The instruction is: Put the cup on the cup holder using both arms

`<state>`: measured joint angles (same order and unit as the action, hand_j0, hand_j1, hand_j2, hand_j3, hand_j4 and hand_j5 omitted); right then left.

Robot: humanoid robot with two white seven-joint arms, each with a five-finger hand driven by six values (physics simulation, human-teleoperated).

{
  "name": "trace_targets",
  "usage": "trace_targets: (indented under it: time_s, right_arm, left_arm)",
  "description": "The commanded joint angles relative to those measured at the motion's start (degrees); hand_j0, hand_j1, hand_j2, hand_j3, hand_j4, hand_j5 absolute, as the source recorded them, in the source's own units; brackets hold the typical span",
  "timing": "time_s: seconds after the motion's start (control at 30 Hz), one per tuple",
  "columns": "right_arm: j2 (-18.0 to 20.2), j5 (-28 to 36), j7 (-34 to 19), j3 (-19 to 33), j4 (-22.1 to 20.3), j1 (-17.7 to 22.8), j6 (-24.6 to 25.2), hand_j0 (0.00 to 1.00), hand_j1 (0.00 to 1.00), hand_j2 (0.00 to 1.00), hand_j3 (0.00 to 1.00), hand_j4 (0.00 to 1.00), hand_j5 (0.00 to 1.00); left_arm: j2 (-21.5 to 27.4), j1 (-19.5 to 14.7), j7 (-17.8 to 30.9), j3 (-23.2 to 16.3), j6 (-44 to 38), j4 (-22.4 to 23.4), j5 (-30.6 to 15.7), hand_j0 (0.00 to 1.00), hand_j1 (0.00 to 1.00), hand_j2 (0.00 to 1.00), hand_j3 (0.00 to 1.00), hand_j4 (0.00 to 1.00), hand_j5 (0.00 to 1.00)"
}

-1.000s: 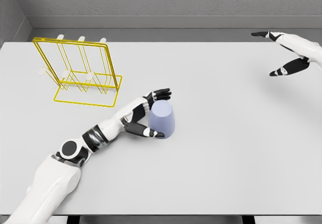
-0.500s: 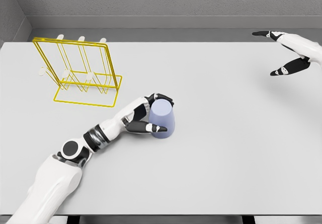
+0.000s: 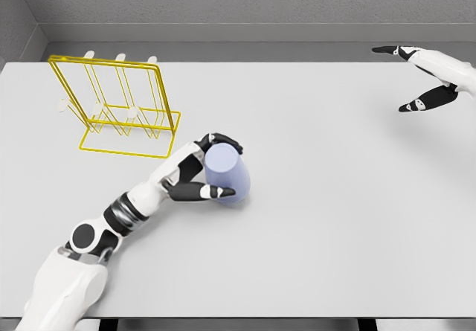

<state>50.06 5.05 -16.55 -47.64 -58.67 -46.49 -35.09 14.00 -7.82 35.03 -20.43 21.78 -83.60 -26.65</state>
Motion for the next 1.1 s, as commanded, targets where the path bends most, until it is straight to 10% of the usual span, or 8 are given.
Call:
trace_targets:
  time_s: [0.0, 0.67, 1.07]
  right_arm:
    - [0.04, 0.40, 0.03, 0.09, -0.04, 0.00, 0.09, 1.00, 1.00, 1.00, 1.00, 1.00, 1.00]
    - [-0.66, 0.40, 0.03, 0.00, -0.04, 0.00, 0.09, 1.00, 1.00, 1.00, 1.00, 1.00, 1.00]
    - [-1.10, 0.40, -0.06, 0.00, 0.04, -0.09, 0.09, 1.00, 1.00, 1.00, 1.00, 1.00, 1.00]
  left_arm:
    - [0.51, 0.09, -0.03, 2.07, -0.34, -4.47, -0.69, 0.45, 0.45, 0.45, 0.45, 0.45, 0.45]
    - [17.64, 0.88, -0.03, 10.77, -0.60, -13.26, -16.42, 0.45, 0.45, 0.45, 0.45, 0.45, 0.45]
    - [17.65, -5.89, -0.03, 10.68, -2.18, -7.46, -16.42, 0.45, 0.45, 0.45, 0.45, 0.45, 0.45]
